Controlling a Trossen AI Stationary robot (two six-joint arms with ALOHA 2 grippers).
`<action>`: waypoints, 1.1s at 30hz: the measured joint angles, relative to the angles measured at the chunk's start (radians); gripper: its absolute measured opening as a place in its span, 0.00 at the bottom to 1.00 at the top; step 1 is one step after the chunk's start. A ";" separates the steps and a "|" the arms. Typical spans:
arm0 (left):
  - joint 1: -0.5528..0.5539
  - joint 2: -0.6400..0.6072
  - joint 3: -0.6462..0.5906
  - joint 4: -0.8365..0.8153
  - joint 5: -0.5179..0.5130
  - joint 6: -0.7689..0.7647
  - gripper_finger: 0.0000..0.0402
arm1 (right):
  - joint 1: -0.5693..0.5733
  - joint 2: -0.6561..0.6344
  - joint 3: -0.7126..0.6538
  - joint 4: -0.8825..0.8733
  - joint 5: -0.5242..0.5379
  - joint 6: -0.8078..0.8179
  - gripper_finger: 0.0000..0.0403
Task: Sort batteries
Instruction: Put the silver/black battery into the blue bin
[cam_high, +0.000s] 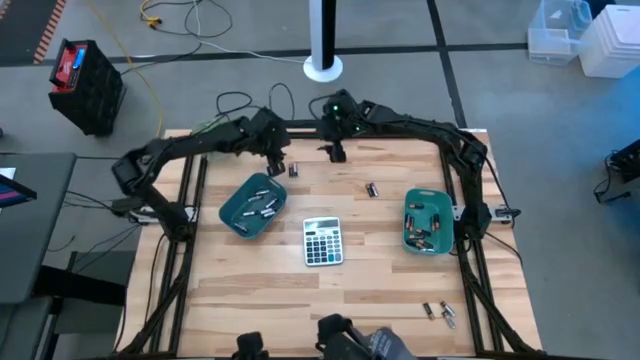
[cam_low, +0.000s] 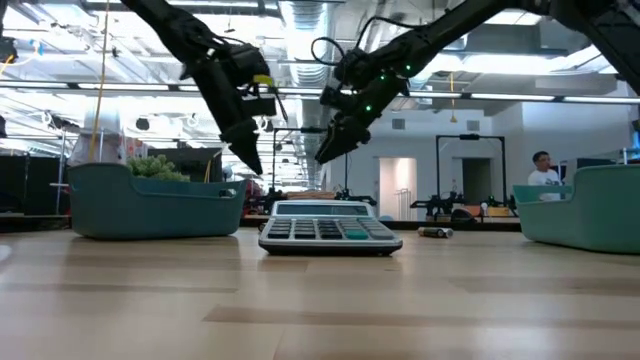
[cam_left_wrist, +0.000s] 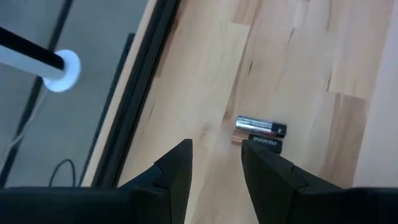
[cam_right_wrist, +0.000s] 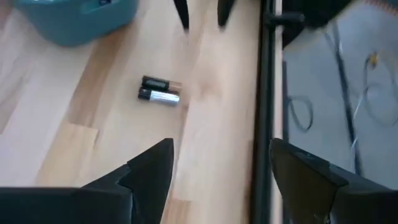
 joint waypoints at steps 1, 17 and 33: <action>0.002 0.017 0.019 -0.008 0.005 -0.008 0.33 | -0.002 0.000 0.002 0.000 -0.010 -0.032 0.69; 0.045 0.215 0.163 -0.090 0.072 -0.183 0.33 | -0.098 0.139 0.005 0.070 -0.180 -0.036 0.69; 0.083 0.234 0.161 -0.150 0.056 -0.285 0.33 | -0.062 0.228 0.019 0.066 -0.239 -0.176 0.69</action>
